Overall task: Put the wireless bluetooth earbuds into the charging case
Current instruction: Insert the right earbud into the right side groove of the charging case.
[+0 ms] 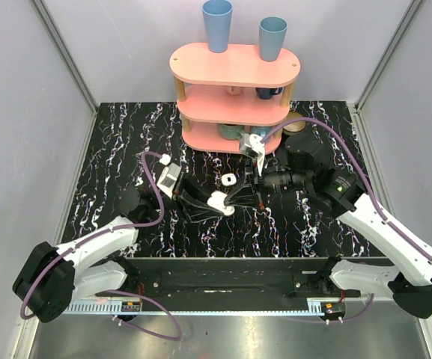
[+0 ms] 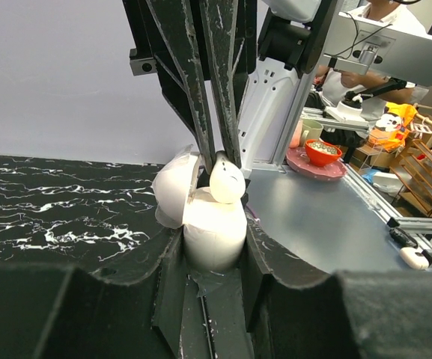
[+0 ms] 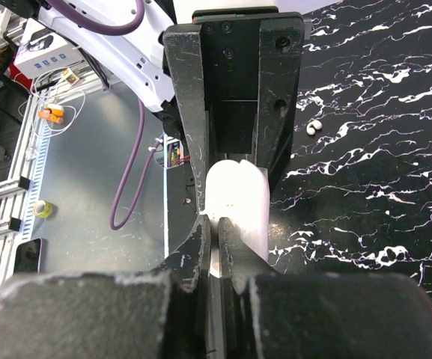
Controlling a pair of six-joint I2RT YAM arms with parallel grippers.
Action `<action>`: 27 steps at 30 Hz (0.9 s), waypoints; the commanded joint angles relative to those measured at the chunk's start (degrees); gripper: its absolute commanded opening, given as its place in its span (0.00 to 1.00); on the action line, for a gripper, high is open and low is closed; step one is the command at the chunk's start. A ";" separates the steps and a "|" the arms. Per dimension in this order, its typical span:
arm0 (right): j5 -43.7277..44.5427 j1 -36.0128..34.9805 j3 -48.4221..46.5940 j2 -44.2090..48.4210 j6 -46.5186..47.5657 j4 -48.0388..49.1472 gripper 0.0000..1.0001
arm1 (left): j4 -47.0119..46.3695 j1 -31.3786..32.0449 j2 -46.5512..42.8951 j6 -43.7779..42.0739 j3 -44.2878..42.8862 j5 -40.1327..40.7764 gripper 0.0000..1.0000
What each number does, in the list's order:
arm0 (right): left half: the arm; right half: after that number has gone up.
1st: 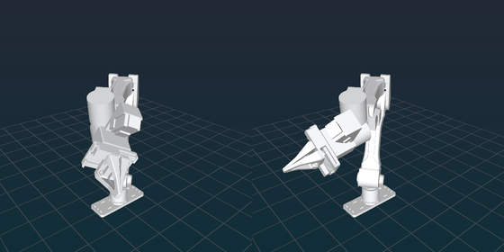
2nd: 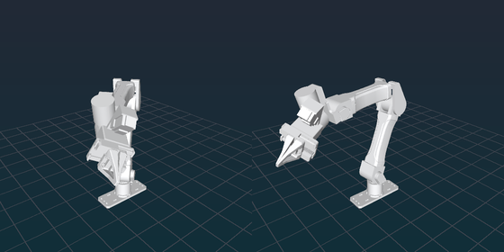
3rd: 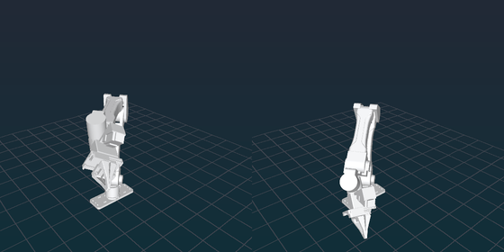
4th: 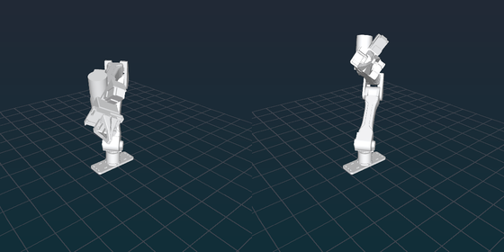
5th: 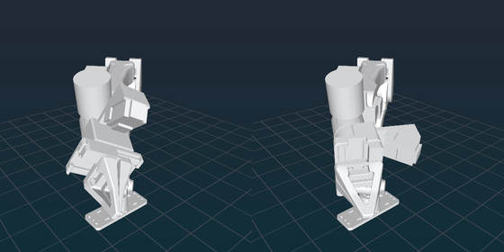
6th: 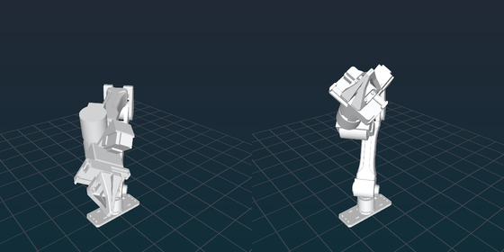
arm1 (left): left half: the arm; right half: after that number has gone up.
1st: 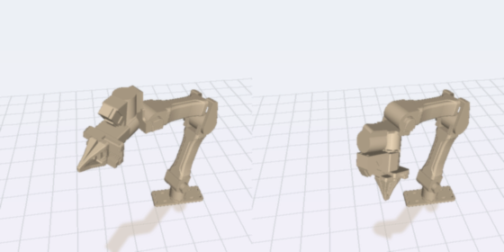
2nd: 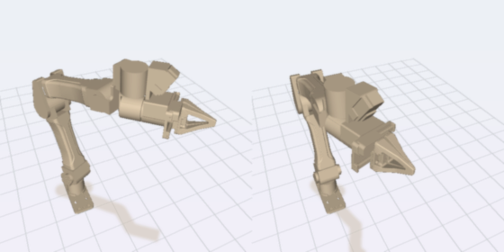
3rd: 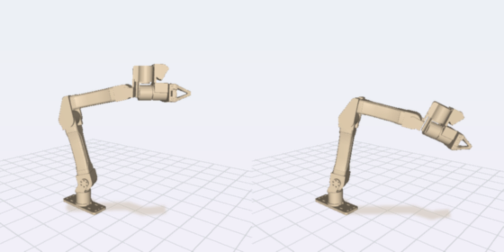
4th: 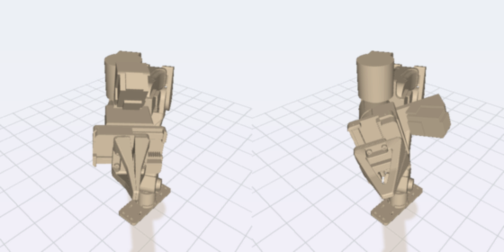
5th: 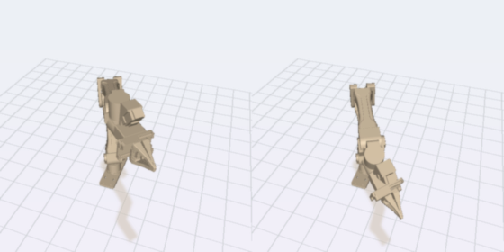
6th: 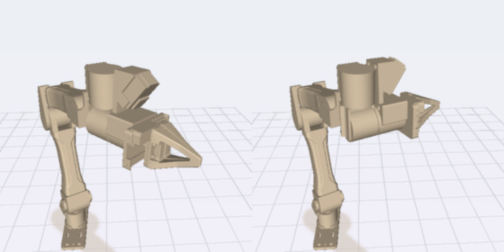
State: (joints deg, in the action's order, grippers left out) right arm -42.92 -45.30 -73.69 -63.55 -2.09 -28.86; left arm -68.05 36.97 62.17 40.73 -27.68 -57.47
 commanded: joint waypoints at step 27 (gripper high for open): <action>5.30 -2.16 0.30 1.15 3.58 -4.27 0.00 | 1.08 0.30 -8.03 -5.92 -1.32 5.53 0.00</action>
State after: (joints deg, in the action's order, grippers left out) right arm -38.85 -46.76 -73.82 -62.11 0.25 -30.96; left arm -59.90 37.08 56.29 35.55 -27.59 -54.76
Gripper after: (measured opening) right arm 0.075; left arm 0.340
